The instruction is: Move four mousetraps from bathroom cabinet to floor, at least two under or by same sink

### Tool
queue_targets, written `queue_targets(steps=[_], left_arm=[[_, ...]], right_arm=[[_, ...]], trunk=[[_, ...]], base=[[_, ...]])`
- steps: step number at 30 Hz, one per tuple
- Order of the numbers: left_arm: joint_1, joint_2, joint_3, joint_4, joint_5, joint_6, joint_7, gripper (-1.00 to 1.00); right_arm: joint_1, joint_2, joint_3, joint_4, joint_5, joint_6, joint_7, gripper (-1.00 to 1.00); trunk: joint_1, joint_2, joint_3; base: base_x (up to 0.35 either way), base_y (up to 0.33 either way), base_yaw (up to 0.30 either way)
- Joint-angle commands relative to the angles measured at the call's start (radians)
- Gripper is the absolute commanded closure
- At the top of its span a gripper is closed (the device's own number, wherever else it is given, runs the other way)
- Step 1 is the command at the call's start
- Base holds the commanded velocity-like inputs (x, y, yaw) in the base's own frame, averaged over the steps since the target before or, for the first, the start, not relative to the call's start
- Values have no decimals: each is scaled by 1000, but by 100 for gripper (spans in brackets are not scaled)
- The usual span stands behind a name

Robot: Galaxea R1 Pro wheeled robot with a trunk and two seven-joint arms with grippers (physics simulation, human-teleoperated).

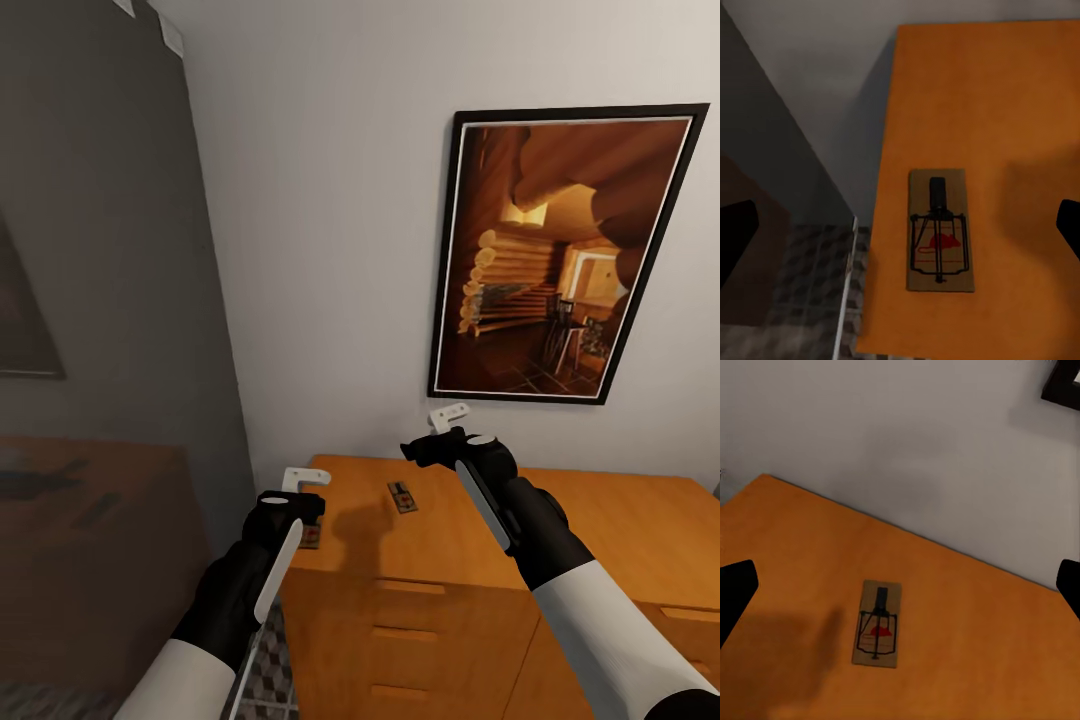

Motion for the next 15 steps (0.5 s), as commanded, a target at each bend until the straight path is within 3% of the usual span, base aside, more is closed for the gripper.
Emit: queue_targets(steps=[1,6,15], left_arm=[[0,0,-1,0,8,3,8,-100],[0,0,-1,0,8,3,8,-100],[0,0,-1,0,9,3,8,-100]], right_arm=[[0,-1,2,-1,-6,4,-2,-100],[0,-1,2,-1,-6,4,-2,-100],[0,-1,2,-1,-6,4,-2,-100]], trunk=[[0,-1,-1],[0,-1,-1],[0,-1,-1]], base=[[0,0,103],[0,0,134],[0,0,33]])
